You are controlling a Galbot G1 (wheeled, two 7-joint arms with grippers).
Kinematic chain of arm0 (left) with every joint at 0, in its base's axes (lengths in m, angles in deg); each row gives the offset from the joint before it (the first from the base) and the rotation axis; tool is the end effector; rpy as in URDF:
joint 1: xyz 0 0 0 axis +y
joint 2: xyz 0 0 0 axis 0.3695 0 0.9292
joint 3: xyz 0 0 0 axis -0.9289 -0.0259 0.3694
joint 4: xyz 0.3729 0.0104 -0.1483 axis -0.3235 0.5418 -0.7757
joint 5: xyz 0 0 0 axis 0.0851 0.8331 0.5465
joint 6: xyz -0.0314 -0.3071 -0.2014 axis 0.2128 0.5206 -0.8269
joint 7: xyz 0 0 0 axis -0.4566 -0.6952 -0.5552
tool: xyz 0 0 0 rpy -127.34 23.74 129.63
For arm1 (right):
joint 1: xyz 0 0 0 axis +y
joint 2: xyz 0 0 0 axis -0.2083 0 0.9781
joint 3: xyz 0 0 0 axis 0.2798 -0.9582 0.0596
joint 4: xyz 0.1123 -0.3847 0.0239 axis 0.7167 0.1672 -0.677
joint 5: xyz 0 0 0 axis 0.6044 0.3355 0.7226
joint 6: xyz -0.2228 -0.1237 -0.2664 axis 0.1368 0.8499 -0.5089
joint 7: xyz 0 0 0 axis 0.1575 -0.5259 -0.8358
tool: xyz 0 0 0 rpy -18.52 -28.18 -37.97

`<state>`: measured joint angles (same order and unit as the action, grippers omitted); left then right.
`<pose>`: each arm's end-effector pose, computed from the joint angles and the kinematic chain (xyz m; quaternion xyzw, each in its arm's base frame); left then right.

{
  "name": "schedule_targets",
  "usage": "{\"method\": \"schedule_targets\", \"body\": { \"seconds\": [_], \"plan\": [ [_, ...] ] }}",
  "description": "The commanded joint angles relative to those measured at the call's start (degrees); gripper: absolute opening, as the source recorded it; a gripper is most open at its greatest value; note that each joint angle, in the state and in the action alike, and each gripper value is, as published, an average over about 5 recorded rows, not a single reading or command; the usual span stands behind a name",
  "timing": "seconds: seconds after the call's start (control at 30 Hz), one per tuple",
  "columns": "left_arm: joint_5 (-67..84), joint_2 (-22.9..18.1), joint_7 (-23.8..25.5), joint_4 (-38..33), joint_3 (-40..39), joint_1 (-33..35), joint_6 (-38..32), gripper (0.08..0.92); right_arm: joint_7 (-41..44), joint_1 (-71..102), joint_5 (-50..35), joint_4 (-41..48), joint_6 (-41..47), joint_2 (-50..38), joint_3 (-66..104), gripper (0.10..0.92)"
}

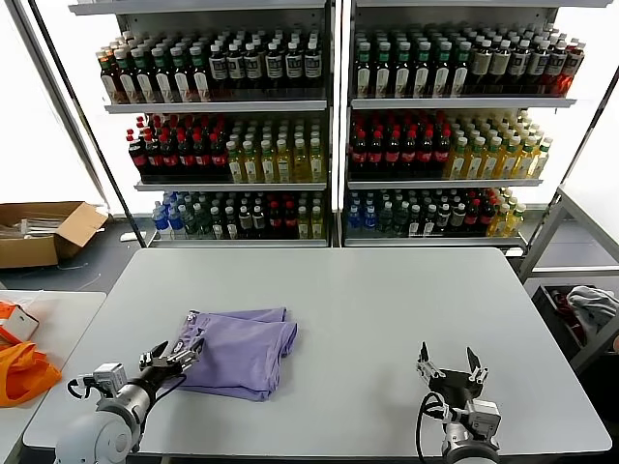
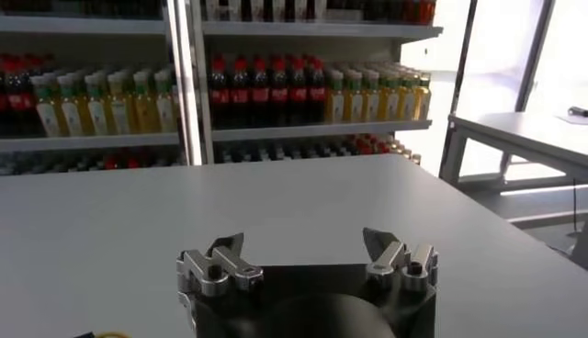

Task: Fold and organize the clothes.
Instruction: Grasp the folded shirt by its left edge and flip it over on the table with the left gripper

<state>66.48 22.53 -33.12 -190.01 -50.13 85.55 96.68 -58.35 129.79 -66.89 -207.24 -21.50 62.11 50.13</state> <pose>0.2599 0.1622 -0.3499 -0.0413 -0.9626 0.0903 0.2521 0.1788 -0.0171 -0.3183 -0.0891 -0.9841 0.0011 0.1535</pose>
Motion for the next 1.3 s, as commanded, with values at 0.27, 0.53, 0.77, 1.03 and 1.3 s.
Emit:
{"method": "schedule_targets", "body": {
  "seconds": [0.27, 0.53, 0.77, 1.03, 1.3],
  "plan": [
    [2.47, 0.26, 0.9, 2.07, -0.22, -0.61, 0.86, 0.662, 0.03, -0.05, 0.22, 0.0, -0.09, 0.05, -0.37, 0.823],
    [2.58, 0.0, 1.4, 1.82, -0.35, -0.55, 1.28, 0.428, 0.05, -0.3, 0.19, 0.07, -0.08, 0.16, -0.49, 0.823],
    [2.42, -0.48, 1.64, 2.48, -0.38, -0.5, 1.13, 0.229, 0.11, -0.61, 0.14, 0.09, 0.0, 0.14, -0.48, 0.823],
    [3.45, 0.84, -0.12, 0.62, 3.28, -1.27, -0.65, 0.119, 0.09, -1.03, -0.04, 0.23, 0.15, -0.23, -0.3, 0.823],
    [6.23, 8.16, -1.31, 0.04, 13.74, -1.56, -0.72, 0.119, 0.01, -2.23, -0.45, 0.85, 0.32, -0.68, -0.74, 0.823]
  ]
}}
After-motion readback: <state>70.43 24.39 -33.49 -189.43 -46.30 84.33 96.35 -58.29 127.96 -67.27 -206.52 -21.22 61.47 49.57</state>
